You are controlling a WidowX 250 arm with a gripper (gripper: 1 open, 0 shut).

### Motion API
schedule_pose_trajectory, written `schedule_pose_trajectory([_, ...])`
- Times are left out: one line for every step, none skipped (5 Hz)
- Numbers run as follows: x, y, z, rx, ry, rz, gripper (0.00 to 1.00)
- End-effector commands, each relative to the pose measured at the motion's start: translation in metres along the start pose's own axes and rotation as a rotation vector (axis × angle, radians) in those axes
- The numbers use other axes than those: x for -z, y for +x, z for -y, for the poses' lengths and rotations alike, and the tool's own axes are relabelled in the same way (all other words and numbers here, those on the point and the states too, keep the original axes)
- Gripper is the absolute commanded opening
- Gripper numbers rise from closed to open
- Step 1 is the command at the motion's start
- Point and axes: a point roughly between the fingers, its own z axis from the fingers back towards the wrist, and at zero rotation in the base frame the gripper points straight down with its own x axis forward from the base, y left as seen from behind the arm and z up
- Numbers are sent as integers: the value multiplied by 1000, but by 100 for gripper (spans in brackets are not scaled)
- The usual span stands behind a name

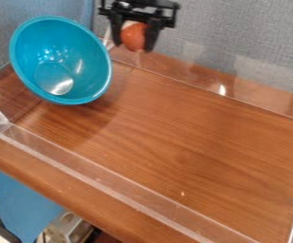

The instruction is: Put the mushroom in the blue bowl

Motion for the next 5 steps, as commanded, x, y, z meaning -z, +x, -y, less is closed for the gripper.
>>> schedule_pose_trajectory([-3, 5, -42, -115, 12, 38, 0])
schedule_pose_trajectory([18, 6, -80, -238, 26, 3, 0])
schedule_pose_trajectory([31, 7, -91, -276, 31, -13, 0])
schedule_pose_trajectory([35, 8, -92, -295, 38, -18, 100])
schedule_pose_trajectory([29, 7, -87, -379, 38, -15, 100])
